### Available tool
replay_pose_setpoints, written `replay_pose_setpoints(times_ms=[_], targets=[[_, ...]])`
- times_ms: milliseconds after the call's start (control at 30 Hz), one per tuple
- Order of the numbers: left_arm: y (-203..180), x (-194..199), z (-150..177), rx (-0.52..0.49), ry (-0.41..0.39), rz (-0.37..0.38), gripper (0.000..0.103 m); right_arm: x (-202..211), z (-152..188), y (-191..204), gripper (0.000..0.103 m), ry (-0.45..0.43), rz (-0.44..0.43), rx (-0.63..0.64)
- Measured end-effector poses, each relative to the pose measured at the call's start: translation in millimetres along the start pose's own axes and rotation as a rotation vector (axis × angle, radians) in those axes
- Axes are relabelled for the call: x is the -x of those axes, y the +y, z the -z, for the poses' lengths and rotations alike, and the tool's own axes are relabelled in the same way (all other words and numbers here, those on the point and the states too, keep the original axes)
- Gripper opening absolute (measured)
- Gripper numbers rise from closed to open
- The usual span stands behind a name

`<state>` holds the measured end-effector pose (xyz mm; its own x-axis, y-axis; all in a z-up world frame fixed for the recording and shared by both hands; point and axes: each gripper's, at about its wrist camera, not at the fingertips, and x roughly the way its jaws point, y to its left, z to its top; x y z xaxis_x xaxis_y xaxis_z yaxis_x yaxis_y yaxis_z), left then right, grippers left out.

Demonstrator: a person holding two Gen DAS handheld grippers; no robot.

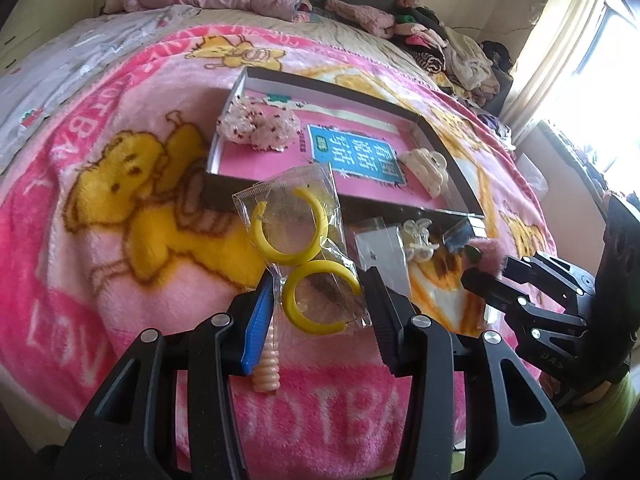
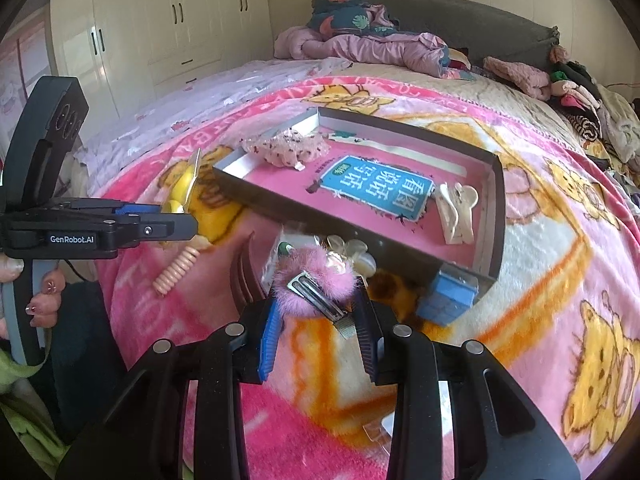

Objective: Organize jewelry
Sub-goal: 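Carry the earring bag with the left gripper while the right gripper carries the pom-pom clip over the tray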

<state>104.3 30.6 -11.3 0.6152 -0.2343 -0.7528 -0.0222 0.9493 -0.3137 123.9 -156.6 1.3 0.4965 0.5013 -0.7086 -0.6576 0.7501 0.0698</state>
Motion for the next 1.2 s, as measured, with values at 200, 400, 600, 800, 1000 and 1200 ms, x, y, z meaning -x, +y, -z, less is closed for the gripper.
replay_pose_setpoints(times_ms=[200, 400, 600, 800, 1000, 1200], targets=[[3, 5, -10, 0.003, -0.016, 0.004, 0.036, -1, -12, 1, 0.032, -0.012, 0.000, -0.001], [3, 2, -23, -0.003, -0.019, -0.001, 0.036, -2, -23, -4, 0.032, -0.027, 0.008, -0.011], [-2, -5, -37, -0.017, -0.014, 0.004, 0.036, -4, -32, -14, 0.032, -0.037, 0.021, -0.031], [-7, -14, -50, -0.026, -0.010, 0.003, 0.036, -6, -41, -30, 0.032, -0.048, 0.041, -0.060], [-9, -24, -61, -0.033, -0.003, -0.002, 0.036, -8, -47, -47, 0.032, -0.054, 0.064, -0.084], [-11, -34, -72, -0.045, 0.003, -0.008, 0.036, -11, -51, -64, 0.032, -0.057, 0.089, -0.112]])
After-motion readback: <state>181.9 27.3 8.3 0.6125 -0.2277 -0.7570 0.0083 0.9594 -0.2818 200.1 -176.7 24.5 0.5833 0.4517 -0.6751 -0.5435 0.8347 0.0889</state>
